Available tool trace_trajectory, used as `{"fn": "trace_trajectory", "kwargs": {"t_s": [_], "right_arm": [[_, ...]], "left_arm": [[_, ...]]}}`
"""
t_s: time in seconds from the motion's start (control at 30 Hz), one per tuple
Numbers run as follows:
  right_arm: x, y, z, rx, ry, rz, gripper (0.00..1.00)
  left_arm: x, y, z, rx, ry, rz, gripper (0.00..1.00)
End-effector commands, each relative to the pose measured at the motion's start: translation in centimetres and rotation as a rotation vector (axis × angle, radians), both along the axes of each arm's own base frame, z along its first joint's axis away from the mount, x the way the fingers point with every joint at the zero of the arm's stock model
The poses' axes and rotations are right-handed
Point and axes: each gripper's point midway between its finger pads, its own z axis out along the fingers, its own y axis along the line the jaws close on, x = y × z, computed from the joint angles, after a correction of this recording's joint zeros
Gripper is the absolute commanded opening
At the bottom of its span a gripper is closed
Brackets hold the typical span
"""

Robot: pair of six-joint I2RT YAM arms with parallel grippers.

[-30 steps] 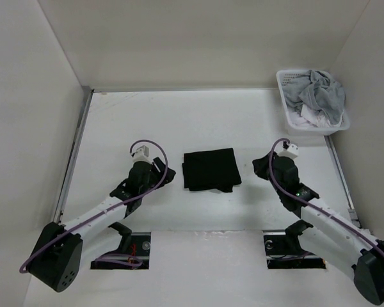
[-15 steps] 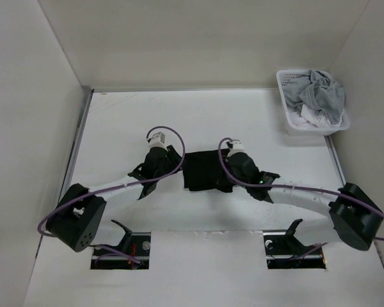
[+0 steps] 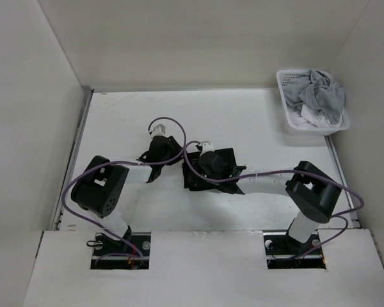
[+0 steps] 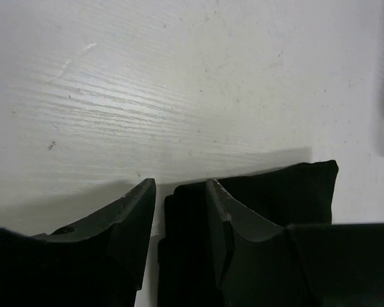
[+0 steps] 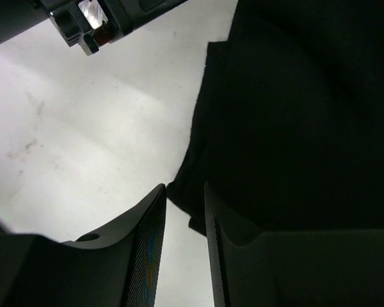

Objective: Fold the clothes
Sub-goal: Fold the tank top

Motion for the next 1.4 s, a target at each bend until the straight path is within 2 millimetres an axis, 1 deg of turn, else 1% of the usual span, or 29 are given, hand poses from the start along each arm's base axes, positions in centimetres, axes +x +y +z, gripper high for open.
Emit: {"fn": "trace_trajectory", "kwargs": {"t_s": [0.0, 0.07, 0.17, 0.27, 0.33, 0.47, 0.53, 0.63, 0.73, 0.83, 0.97, 1.03, 1.07, 1.1, 1.13, 1.17, 1.2, 1.23, 1.3, 1.37], "right_arm": [[1.0, 0.9, 0.8, -0.010, -0.048, -0.007, 0.35], [0.8, 0.8, 0.1, -0.038, -0.042, -0.004, 0.35], [0.3, 1.2, -0.7, -0.061, -0.026, 0.017, 0.35], [0.0, 1.4, -1.3, -0.092, -0.019, 0.023, 0.31], [0.1, 1.2, -1.6, -0.106, -0.016, 0.008, 0.19], [-0.1, 0.9, -1.5, -0.123, -0.025, -0.002, 0.11], [-0.3, 0.7, -1.2, -0.129, -0.026, -0.004, 0.08], [-1.1, 0.6, -0.8, -0.131, -0.022, 0.008, 0.07], [-2.4, 0.8, -0.4, -0.134, -0.014, 0.036, 0.06], [-3.6, 0.9, -0.8, -0.146, 0.008, 0.057, 0.05], [-4.4, 0.8, -1.3, -0.150, 0.037, 0.051, 0.03], [-4.5, 0.6, -1.1, -0.143, 0.040, 0.044, 0.03], [-4.6, 0.7, -1.0, -0.138, 0.039, 0.046, 0.06], [-4.7, 0.7, -1.0, -0.136, 0.038, 0.049, 0.11], [-4.7, 0.8, -1.0, -0.139, 0.034, 0.049, 0.18], [-4.6, 0.7, -1.0, -0.143, 0.030, 0.046, 0.25], [-4.6, 0.8, -0.9, -0.139, 0.028, 0.046, 0.28], [-4.6, 0.8, -0.6, -0.133, 0.024, 0.046, 0.30], [-4.6, 0.8, 0.7, -0.110, 0.009, 0.047, 0.32], [-4.7, 0.7, 3.0, -0.064, -0.024, 0.055, 0.35]], "left_arm": [[1.7, -2.2, 3.1, -0.097, -0.085, -0.045, 0.35], [1.7, -2.6, 2.8, -0.097, -0.080, -0.055, 0.35], [1.8, -3.0, 2.4, -0.094, -0.075, -0.069, 0.35], [2.0, -3.2, 1.8, -0.088, -0.062, -0.070, 0.29], [2.2, -3.2, 1.4, -0.088, -0.052, -0.066, 0.23], [2.3, -3.4, 1.1, -0.086, -0.046, -0.069, 0.12], [2.2, -3.5, 0.9, -0.084, -0.043, -0.070, 0.10], [2.4, -3.2, 0.6, -0.081, -0.040, -0.056, 0.07], [2.7, -2.9, 0.6, -0.090, -0.037, -0.041, 0.07], [3.0, -2.9, 0.9, -0.092, -0.043, -0.033, 0.06], [3.1, -2.9, 0.8, -0.094, -0.039, -0.024, 0.06], [3.2, -2.8, 0.7, -0.095, -0.037, -0.021, 0.06], [3.1, -2.8, 0.6, -0.095, -0.035, -0.021, 0.06], [3.1, -2.8, 0.6, -0.097, -0.031, -0.017, 0.08], [3.0, -2.7, 0.4, -0.096, -0.025, -0.014, 0.10], [3.0, -2.5, 0.4, -0.099, -0.024, -0.004, 0.14], [2.9, -2.1, 0.4, -0.100, -0.024, 0.009, 0.19], [2.8, -1.7, 0.5, -0.101, -0.026, 0.024, 0.23], [2.5, -0.6, 1.1, -0.100, -0.038, 0.059, 0.29], [2.1, 0.8, 2.2, -0.104, -0.066, 0.100, 0.35]]}}
